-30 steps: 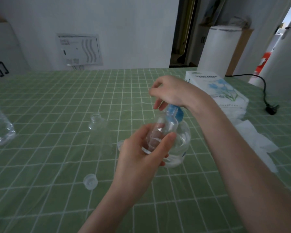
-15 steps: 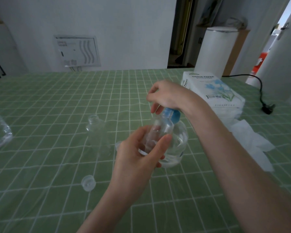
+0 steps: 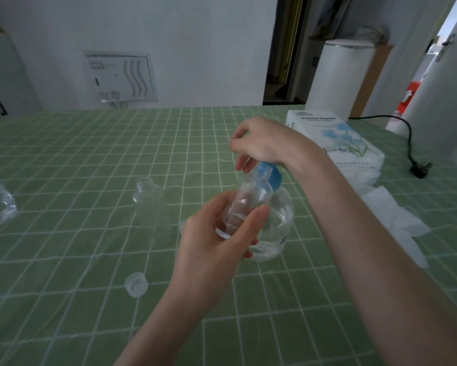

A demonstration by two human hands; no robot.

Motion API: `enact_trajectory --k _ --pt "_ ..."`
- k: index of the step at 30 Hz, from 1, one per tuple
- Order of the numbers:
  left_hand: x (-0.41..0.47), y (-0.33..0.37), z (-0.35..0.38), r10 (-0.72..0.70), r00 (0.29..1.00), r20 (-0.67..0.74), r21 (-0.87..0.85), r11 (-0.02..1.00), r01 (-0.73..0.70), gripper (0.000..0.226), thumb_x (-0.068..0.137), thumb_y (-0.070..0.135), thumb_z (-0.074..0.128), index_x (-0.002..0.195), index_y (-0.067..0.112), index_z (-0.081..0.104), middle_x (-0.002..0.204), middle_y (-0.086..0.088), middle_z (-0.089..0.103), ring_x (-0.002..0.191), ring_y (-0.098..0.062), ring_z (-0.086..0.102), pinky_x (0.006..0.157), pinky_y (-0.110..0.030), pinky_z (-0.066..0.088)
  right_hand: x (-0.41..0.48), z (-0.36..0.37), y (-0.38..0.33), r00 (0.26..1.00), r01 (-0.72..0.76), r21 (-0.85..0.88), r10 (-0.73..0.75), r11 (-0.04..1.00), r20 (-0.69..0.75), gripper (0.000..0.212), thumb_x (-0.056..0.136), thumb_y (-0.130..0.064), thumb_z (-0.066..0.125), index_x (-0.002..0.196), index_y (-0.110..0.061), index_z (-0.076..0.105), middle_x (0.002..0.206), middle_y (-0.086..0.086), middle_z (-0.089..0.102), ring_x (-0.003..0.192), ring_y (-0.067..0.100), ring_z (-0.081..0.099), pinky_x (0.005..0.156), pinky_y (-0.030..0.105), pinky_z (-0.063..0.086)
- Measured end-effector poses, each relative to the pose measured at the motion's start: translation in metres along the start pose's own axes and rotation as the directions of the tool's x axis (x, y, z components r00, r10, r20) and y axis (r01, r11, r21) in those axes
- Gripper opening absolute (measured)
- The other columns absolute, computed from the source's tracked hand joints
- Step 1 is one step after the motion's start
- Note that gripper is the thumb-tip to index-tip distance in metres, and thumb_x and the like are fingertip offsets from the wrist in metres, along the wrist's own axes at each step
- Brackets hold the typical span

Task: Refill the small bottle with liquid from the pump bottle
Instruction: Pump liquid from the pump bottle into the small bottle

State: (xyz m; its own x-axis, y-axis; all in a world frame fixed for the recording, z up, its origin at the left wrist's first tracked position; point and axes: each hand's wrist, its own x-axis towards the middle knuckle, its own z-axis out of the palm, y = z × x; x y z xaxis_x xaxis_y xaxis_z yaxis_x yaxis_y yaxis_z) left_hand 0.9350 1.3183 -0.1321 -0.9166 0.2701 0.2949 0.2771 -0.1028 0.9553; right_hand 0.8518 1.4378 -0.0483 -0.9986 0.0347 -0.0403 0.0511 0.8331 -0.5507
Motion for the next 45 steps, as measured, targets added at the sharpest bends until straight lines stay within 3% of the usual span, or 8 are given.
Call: enact_trajectory --k 6,12,16,22,26,34,39,45 --pt "-0.001 -0.002 0.000 -0.011 1.000 -0.018 0.011 1.000 0.011 0.027 0.067 0.042 0.065 0.089 0.027 0.068 0.071 0.007 0.071 0.055 -0.004 0.064 0.047 -0.016 0.048 -0.001 0.004 0.003 1.000 -0.013 0.029 0.012 1.000 0.017 0.030 0.096 -0.021 0.050 0.118 -0.002 0.058 0.109 0.019 0.070 0.102 0.032 0.068 0.099 0.044 0.048" --pt "0.000 0.001 0.001 0.006 1.000 -0.007 -0.015 1.000 -0.006 0.019 0.073 0.038 0.069 0.089 0.026 0.069 0.071 0.006 0.071 0.057 -0.007 0.065 0.048 -0.017 0.049 -0.002 -0.005 -0.001 0.999 0.026 0.001 -0.026 1.000 -0.032 0.033 0.096 -0.023 0.051 0.119 -0.002 0.060 0.100 0.014 0.074 0.098 0.029 0.070 0.087 0.036 0.051" --pt "0.000 0.001 0.001 0.000 1.000 -0.012 -0.015 1.000 0.000 0.022 0.070 0.037 0.066 0.090 0.026 0.069 0.071 0.007 0.071 0.056 -0.006 0.065 0.048 -0.017 0.049 -0.001 -0.003 -0.002 1.000 0.013 -0.012 -0.013 1.000 0.003 0.034 0.095 -0.021 0.051 0.120 0.000 0.059 0.111 0.018 0.071 0.103 0.031 0.068 0.092 0.041 0.049" --pt "-0.002 -0.001 0.001 -0.011 1.000 -0.011 0.012 1.000 0.011 0.025 0.068 0.041 0.065 0.087 0.024 0.069 0.067 0.008 0.070 0.055 -0.005 0.064 0.047 -0.017 0.049 0.001 0.004 0.003 0.999 -0.018 -0.013 0.019 1.000 0.045 0.029 0.094 -0.018 0.052 0.117 -0.002 0.057 0.108 0.016 0.070 0.100 0.030 0.068 0.097 0.043 0.050" --pt "0.000 -0.001 0.002 -0.013 1.000 -0.016 0.006 1.000 0.013 0.026 0.067 0.044 0.066 0.087 0.027 0.070 0.069 0.006 0.071 0.056 -0.006 0.064 0.047 -0.017 0.049 -0.002 0.001 0.002 1.000 0.002 0.012 -0.002 1.000 0.003 0.035 0.094 -0.018 0.052 0.122 0.002 0.058 0.112 0.022 0.070 0.103 0.035 0.067 0.095 0.046 0.050" --pt "0.001 0.000 0.002 -0.012 1.000 -0.021 -0.024 1.000 0.012 0.018 0.070 0.039 0.068 0.086 0.030 0.071 0.071 0.003 0.071 0.056 -0.006 0.064 0.048 -0.016 0.048 0.001 -0.005 -0.003 0.999 0.027 -0.018 -0.027 0.999 -0.018 0.031 0.095 -0.020 0.052 0.119 -0.002 0.059 0.106 0.015 0.072 0.099 0.027 0.070 0.072 0.030 0.050" --pt "0.000 0.001 0.002 -0.017 1.000 -0.016 -0.002 1.000 0.017 0.023 0.069 0.044 0.069 0.084 0.027 0.070 0.068 0.004 0.070 0.056 -0.006 0.064 0.047 -0.016 0.048 0.002 0.000 0.002 1.000 0.012 0.012 -0.013 1.000 0.012 0.029 0.094 -0.017 0.052 0.116 0.000 0.060 0.108 0.018 0.071 0.100 0.031 0.069 0.095 0.042 0.051" --pt "-0.002 -0.001 0.002 -0.021 1.000 -0.014 0.013 1.000 0.021 0.024 0.069 0.041 0.065 0.086 0.025 0.070 0.070 0.004 0.071 0.056 -0.005 0.063 0.047 -0.016 0.049 0.000 0.003 0.003 1.000 0.008 0.024 -0.008 1.000 0.013 0.032 0.095 -0.017 0.051 0.119 0.002 0.059 0.112 0.021 0.070 0.104 0.033 0.067 0.097 0.045 0.050"
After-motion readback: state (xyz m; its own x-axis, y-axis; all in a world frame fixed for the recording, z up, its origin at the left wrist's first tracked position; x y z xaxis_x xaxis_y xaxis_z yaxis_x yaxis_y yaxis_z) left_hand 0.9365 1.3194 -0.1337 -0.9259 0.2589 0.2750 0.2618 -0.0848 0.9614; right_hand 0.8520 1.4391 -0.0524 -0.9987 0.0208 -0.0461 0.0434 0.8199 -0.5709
